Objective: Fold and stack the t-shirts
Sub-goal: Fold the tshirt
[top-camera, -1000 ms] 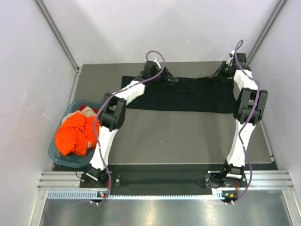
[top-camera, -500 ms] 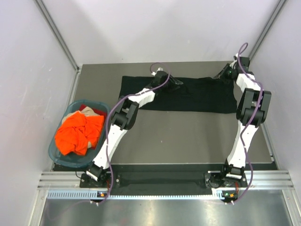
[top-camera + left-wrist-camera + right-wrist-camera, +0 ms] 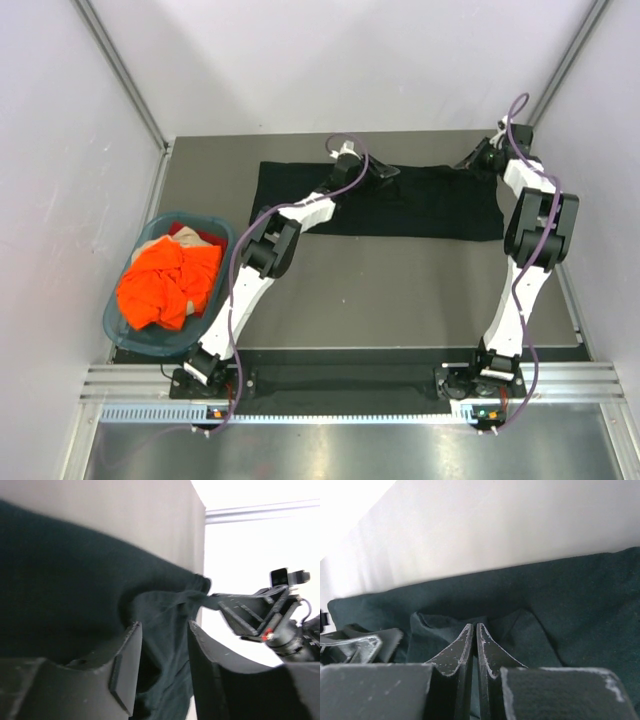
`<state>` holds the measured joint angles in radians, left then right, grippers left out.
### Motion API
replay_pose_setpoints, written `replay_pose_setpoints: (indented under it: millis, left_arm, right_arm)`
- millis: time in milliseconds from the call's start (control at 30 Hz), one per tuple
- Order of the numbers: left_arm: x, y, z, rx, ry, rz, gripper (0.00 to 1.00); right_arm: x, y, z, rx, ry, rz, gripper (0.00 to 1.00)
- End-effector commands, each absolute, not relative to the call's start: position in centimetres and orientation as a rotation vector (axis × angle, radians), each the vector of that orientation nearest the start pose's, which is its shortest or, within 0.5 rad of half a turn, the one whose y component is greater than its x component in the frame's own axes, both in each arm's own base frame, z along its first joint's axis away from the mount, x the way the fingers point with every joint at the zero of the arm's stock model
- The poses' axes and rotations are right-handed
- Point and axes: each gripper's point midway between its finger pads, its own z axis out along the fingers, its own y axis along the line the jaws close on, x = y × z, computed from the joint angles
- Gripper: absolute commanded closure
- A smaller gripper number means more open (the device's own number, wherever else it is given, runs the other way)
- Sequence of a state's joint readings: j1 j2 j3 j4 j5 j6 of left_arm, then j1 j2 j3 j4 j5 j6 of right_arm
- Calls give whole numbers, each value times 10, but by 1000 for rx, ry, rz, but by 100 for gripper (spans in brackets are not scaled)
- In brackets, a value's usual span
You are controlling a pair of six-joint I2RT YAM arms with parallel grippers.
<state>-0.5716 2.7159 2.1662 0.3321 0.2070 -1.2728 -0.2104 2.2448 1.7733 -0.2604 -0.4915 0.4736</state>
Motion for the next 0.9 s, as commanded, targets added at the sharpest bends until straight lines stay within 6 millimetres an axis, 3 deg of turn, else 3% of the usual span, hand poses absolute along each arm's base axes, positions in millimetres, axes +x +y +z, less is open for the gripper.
replay_pose_setpoints:
  millis: [0, 100, 333, 400, 567, 867]
  left_arm:
    - [576, -466, 90, -510, 1927, -1457, 52]
    - [575, -465, 79, -496, 1966, -1399, 50]
    - [578, -469, 74, -483, 1981, -1330, 50]
    - [579, -475, 81, -478, 1960, -1353, 51]
    - [578, -490, 72, -484, 1944, -1394, 53]
    - [576, -493, 62, -525, 1945, -1400, 51]
  right_arm:
    - [582, -32, 137, 450, 2122, 673, 95]
    - [578, -38, 134, 470, 2120, 678, 95]
    - [579, -40, 134, 483, 2107, 699, 95]
    - [579, -39, 136, 486, 2101, 710, 95]
    - [580, -37, 139, 480, 2091, 724, 95]
    - [579, -34, 141, 476, 2080, 747, 95]
